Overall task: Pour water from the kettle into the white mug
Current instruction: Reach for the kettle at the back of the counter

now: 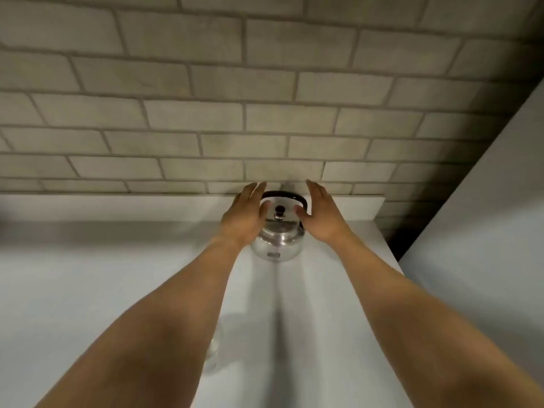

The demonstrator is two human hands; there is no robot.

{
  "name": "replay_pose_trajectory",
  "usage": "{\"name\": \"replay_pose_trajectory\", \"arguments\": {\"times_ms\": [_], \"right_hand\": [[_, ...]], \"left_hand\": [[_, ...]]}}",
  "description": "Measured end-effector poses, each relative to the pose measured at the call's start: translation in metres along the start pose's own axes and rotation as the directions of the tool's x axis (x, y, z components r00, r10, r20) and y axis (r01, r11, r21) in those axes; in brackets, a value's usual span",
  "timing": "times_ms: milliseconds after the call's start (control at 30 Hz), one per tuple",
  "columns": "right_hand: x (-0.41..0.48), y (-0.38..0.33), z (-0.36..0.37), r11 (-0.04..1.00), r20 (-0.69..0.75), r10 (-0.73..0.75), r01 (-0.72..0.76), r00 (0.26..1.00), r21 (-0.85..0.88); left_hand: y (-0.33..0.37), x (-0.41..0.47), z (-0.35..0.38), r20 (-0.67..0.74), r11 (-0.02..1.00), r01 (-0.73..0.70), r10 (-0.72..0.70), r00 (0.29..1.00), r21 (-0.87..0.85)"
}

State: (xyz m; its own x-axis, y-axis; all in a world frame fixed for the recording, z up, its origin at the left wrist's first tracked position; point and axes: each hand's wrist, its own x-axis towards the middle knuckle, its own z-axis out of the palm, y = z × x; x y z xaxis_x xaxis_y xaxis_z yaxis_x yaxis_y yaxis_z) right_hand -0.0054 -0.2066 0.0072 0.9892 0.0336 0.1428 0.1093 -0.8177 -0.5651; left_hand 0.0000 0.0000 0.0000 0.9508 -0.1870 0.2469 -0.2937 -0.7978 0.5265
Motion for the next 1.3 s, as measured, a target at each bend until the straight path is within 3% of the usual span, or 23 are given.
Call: {"name": "replay_pose_trajectory", "arguments": {"times_ms": [233,400,567,733,967,1100,1300], "right_hand": [[0.047,0.018,0.015,0.969,0.067,-0.211,0.2,0.975,0.144],[0.068,0.024,0.023,0.922,0.134,-0.381,0.365,0.915,0.133],[0.067,0.025,0.017,0.914,0.093,-0.392,0.376,0.915,0.151],[0.043,0.007,-0.009,0.907,0.017,-0.406,0.4,0.914,0.131],[-0.014,-0.018,-0.05,0.932,0.087,-0.361,0.36,0.928,0.036],[-0.063,-0.03,-0.063,0.92,0.026,-0.392,0.392,0.919,0.024],[-0.125,-0.039,-0.07,0.931,-0.014,-0.36,0.36,0.933,0.056]], "left_hand": [[-0.008,0.047,0.024,0.121,0.997,-0.034,0.026,0.992,0.063],[-0.012,0.058,0.022,0.17,0.983,-0.109,0.083,0.982,0.148],[-0.003,0.052,0.017,0.164,0.963,-0.145,0.109,0.98,0.229],[0.02,0.029,-0.002,0.145,0.97,-0.141,0.113,0.983,0.197],[0.054,-0.033,-0.032,0.064,0.909,-0.243,0.235,0.97,0.338],[0.071,-0.073,-0.045,0.041,0.954,-0.236,0.232,0.972,0.183],[0.087,-0.128,-0.049,-0.025,0.973,-0.216,0.219,0.975,0.086]]}}
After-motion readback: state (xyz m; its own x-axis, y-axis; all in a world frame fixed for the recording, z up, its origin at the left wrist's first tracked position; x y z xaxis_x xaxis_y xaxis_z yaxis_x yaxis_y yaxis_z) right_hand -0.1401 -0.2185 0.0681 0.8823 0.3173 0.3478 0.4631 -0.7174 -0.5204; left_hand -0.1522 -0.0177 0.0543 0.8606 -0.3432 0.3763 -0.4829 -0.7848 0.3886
